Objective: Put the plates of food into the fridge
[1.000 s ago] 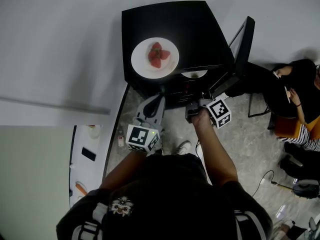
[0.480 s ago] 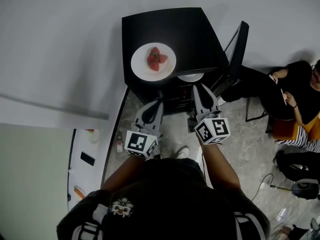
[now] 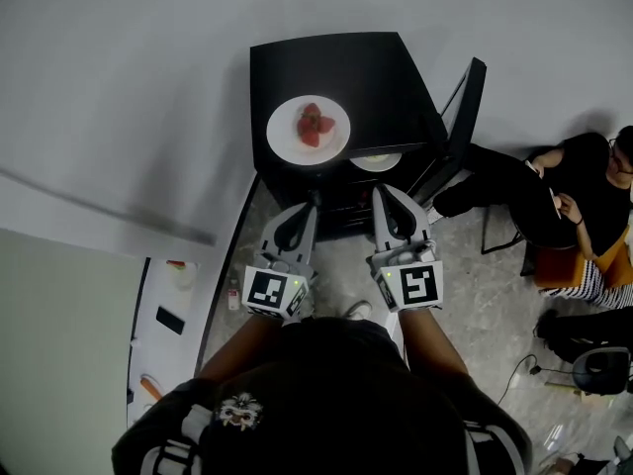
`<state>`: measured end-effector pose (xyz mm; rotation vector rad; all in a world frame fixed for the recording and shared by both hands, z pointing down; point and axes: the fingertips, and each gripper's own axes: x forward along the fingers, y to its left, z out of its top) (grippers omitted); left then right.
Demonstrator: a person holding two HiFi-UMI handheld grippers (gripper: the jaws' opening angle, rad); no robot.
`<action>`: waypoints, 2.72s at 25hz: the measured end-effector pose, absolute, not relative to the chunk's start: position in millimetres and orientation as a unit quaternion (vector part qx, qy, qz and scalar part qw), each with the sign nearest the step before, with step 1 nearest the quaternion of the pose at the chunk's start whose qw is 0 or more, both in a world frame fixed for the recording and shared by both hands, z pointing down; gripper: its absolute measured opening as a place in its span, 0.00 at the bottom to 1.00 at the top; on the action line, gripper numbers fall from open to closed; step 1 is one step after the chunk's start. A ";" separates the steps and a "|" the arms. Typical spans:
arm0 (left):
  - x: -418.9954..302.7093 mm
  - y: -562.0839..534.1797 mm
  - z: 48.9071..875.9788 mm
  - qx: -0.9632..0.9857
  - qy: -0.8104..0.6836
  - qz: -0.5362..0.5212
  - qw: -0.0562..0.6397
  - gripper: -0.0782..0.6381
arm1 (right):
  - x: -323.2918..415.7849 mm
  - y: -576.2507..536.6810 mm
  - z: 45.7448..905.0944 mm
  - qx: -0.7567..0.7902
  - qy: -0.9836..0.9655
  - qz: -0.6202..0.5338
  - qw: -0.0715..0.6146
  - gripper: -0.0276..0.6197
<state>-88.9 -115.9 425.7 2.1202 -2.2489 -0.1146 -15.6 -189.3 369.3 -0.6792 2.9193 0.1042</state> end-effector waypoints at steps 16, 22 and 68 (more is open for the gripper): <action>-92.9 -95.0 408.2 0.663 -0.748 -0.023 -0.009 0.14 | -28.5 -157.1 369.2 -0.209 0.976 0.021 0.059 0.08; -112.5 -83.5 397.6 0.644 -0.764 -0.034 -0.012 0.14 | -49.2 -153.3 374.3 -0.200 0.979 0.005 0.050 0.08; -155.7 -61.0 412.8 0.647 -0.761 -0.050 0.001 0.14 | -120.8 -207.3 421.1 -0.146 0.727 -0.649 0.169 0.10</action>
